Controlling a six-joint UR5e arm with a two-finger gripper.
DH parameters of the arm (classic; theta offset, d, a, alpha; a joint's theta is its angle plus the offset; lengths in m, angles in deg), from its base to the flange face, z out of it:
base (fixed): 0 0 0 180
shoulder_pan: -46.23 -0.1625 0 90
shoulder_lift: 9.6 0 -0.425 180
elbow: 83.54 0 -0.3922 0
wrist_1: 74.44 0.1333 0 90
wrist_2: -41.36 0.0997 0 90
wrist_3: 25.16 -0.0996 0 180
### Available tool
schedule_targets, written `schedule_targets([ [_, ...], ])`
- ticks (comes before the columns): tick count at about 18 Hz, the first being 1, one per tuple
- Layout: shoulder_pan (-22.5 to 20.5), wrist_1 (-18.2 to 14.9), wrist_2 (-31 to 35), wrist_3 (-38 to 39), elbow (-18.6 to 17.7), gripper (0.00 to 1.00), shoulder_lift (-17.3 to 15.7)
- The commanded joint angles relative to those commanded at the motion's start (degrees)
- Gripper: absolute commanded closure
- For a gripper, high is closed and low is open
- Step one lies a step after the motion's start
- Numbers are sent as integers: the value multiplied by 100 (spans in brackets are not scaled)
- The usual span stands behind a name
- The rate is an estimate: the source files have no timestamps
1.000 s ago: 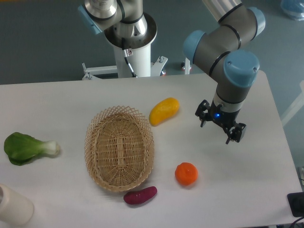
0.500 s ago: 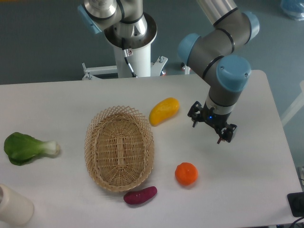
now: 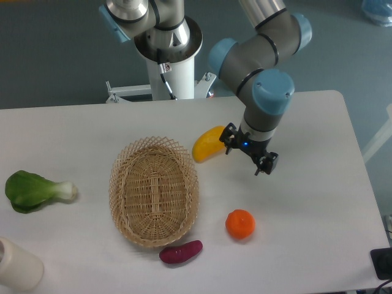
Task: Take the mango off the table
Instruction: 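Move the open gripper toward the yellow mango and lower over it, then close the gripper around the yellow mango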
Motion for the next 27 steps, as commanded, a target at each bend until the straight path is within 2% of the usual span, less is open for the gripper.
schedule_targets([
  [7, 263, 0, 61, 9, -659, 0, -316],
  [10, 264, 17, 131, -61, -1045, 0, -509],
  [15, 281, 158, 579, -79, -1230, 0, -545],
  [17, 281, 289, 624, -123, -1336, 0, -537],
  [21, 281, 913, 633, -123, -1626, 0, -493],
  [27, 308, 976, 676, -114, -1741, 0, -484],
])
